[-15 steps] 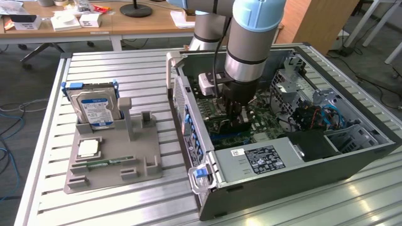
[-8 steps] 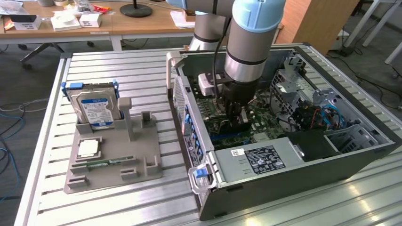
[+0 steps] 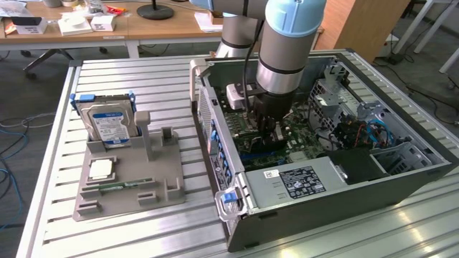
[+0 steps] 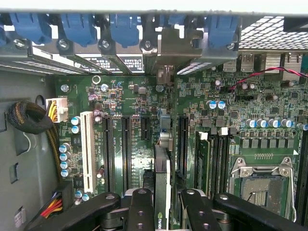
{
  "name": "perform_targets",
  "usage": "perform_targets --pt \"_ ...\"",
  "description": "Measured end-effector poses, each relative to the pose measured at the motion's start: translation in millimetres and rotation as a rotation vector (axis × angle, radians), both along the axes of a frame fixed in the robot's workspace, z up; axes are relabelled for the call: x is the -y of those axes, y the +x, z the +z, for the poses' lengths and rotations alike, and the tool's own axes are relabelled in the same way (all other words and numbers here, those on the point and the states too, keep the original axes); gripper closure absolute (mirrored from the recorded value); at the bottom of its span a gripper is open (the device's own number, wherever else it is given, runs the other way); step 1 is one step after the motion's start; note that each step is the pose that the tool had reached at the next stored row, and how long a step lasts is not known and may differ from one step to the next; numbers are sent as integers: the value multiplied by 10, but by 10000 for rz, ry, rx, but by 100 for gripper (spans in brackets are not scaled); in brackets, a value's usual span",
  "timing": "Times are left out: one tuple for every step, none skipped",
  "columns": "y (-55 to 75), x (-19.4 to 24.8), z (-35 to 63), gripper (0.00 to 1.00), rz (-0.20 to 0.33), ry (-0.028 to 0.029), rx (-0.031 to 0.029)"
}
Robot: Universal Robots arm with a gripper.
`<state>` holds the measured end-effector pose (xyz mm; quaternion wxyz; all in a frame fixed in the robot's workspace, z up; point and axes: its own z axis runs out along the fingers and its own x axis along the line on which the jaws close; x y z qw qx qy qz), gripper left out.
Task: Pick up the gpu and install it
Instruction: 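Insert the gpu into the slot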
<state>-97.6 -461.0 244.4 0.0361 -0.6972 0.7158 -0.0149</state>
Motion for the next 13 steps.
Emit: perform_targets --pt "0 0 0 74 0 0 0" --pt "0 0 0 74 0 1 0" --pt "1 4 -1 74 1 3 1" --pt "0 7 -1 74 1 4 1" --pt "0 8 -1 74 0 3 2" --pt "0 8 -1 74 -1 3 2" --pt "0 9 -1 74 -1 2 1" --pt "0 9 0 74 -1 1 1" --pt "0 9 0 74 0 -1 0" --pt "0 9 0 74 0 -1 -1" --pt "0 10 -2 74 0 -3 -1" --pt "0 10 -3 74 0 -4 -1" --pt "0 10 -4 74 0 -4 -1"
